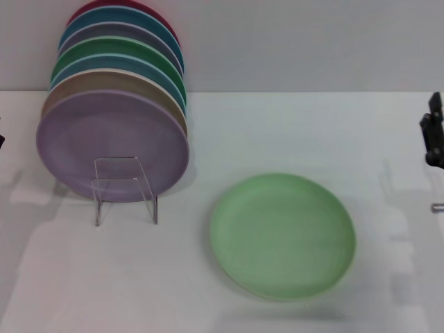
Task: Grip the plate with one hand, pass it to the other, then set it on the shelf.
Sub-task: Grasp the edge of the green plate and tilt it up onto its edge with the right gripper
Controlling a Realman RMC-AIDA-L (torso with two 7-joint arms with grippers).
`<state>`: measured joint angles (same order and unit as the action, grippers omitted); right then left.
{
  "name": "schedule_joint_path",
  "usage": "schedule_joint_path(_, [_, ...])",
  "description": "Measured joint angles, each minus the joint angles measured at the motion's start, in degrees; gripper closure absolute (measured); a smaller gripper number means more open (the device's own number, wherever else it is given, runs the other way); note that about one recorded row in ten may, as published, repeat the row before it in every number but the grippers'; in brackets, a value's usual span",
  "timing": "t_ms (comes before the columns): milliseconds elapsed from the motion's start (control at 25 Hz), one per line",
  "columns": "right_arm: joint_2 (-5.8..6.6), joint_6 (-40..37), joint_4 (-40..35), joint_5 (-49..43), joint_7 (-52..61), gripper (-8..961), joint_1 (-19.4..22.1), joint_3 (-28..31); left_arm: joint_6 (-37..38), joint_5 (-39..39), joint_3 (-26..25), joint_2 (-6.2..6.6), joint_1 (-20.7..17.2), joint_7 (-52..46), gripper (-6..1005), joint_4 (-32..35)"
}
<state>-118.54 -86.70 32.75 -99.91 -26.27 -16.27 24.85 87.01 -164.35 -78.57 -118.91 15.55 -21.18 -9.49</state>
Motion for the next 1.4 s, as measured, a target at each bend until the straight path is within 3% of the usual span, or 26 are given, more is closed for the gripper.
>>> schedule_joint_path(80, [0.76,3.8,4.4,0.0,-3.1,291,-0.1,1.8,0.0,0.0,0.0,0.0,0.0,0.0,195,0.0])
schedule_joint_path(120, [1.65,9.4,10.3,0.1,-7.9,291,0.2,4.8,0.0,0.0,0.0,0.0,-0.1,0.0,196,0.0])
schedule_joint_path(160, [1.65,9.4,10.3,0.1,-7.9,291,0.2,4.8,0.0,0.0,0.0,0.0,-0.1,0.0,196,0.0])
schedule_joint_path(280, [2.71,21.8,19.8,0.2,-16.5,292,1.6,12.0,0.0,0.0,-0.2,0.02,-0.2,0.0,198,0.0])
schedule_joint_path(320, [2.65,31.3,25.5,0.3,-22.1,292,3.2,18.5,0.0,0.0,-0.2,0.04,-0.2,0.0,198,0.0])
schedule_joint_path(360, [2.65,31.3,25.5,0.3,-22.1,292,3.2,18.5,0.0,0.0,-0.2,0.06,-0.2,0.0,199,0.0])
schedule_joint_path(400, [2.31,36.4,27.7,0.3,-24.6,292,4.0,21.8,0.0,0.0,-0.2,0.06,-0.2,0.0,199,0.0])
schedule_joint_path(560, [-0.34,60.4,35.3,1.8,-34.7,292,7.3,38.3,0.0,0.0,-0.3,0.08,-0.2,0.0,201,0.0])
schedule_joint_path(720, [-0.28,77.3,38.9,5.8,-38.6,293,8.2,47.3,0.0,0.0,-0.4,0.16,-0.3,0.1,203,0.0])
schedule_joint_path(880, [-0.19,91.5,40.3,2.3,-34.9,293,8.0,56.1,0.1,0.0,-0.4,0.17,-0.3,0.2,205,0.0])
schedule_joint_path(920, [-0.2,100.0,41.1,-5.5,-27.1,293,6.5,61.1,0.1,0.0,-0.4,0.18,-0.3,0.2,205,0.0])
schedule_joint_path(960, [-0.2,100.0,41.1,-5.5,-27.1,294,6.5,61.1,0.1,0.0,-0.4,0.18,-0.3,0.2,206,0.0])
schedule_joint_path(1120, [-0.25,119.8,43.6,-32.6,-6.1,294,0.4,68.7,0.1,0.0,-0.4,0.13,-0.2,0.7,207,-0.1])
schedule_joint_path(1160, [-0.25,119.8,43.6,-32.6,-6.1,294,0.4,68.7,0.1,0.0,-0.4,0.13,-0.2,0.7,208,-0.1])
schedule_joint_path(1280, [-0.2,129.9,45.1,-38.7,-2.3,295,-2.2,71.3,0.1,0.0,-0.4,0.06,0.0,0.7,209,-0.1])
schedule_joint_path(1320, [-0.15,137.3,46.4,-38.8,-0.9,295,-3.6,74.4,0.1,0.0,-0.4,0.01,0.1,0.7,210,-0.1])
schedule_joint_path(1400, [-0.15,140.2,46.8,-38.9,-0.3,296,-4.2,75.7,0.1,0.0,-0.4,0.01,0.2,0.8,211,-0.1])
